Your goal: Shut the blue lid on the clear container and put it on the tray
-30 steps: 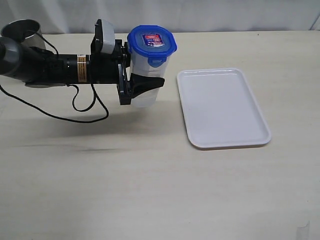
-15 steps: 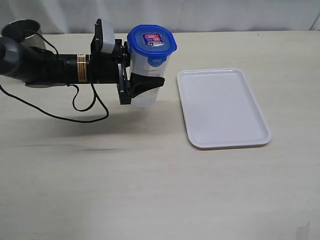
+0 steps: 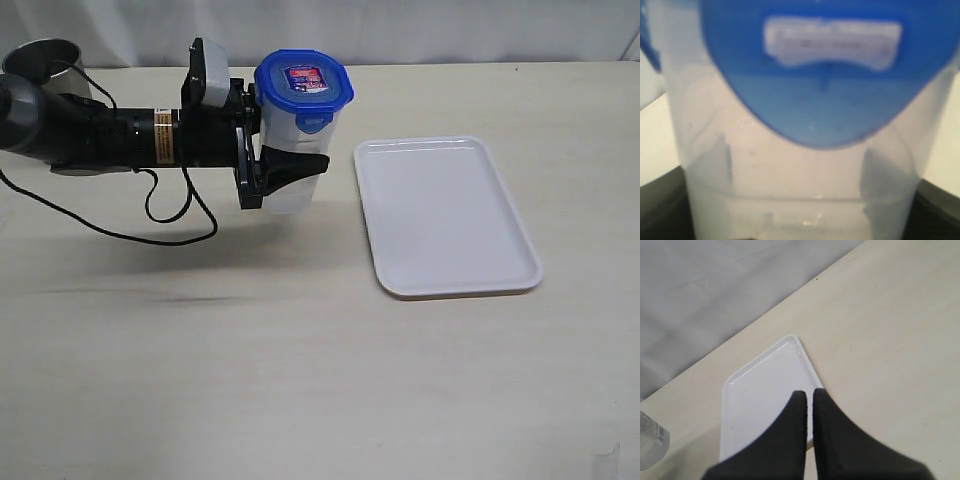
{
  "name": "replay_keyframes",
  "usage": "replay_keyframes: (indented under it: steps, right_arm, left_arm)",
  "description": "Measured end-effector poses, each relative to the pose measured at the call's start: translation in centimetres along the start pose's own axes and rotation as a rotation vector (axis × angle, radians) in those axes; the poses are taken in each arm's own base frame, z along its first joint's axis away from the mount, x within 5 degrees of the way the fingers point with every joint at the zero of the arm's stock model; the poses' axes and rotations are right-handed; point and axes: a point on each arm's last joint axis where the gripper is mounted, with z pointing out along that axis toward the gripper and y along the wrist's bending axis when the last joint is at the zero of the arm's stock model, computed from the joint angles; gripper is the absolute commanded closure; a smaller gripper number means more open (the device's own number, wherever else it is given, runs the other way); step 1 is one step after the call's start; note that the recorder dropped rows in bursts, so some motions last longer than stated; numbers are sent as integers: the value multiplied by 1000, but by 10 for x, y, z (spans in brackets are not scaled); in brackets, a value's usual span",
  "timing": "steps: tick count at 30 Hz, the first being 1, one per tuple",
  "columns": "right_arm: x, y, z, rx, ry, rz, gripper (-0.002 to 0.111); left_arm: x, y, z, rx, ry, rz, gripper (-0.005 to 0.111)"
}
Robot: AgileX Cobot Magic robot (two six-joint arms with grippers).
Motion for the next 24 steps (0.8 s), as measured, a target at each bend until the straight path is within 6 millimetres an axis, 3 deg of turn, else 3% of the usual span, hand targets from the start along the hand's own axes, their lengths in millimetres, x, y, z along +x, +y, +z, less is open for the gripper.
replay_keyframes:
  steps: [7,10,14,24]
  right_arm:
    - [0,0,0,1,2,-3,104]
    - [0,0,0,1,2,-81,104]
    - [0,0,0,-3,4,-324,104]
    - [2,2,0,-23,14,-409,104]
  left_arm:
    - [0,0,0,0,0,0,107]
    - [0,0,0,-1,-1,-1,107]
    - [0,0,0,-4,-3,-2,107]
    - [0,0,0,-4,-3,-2,107]
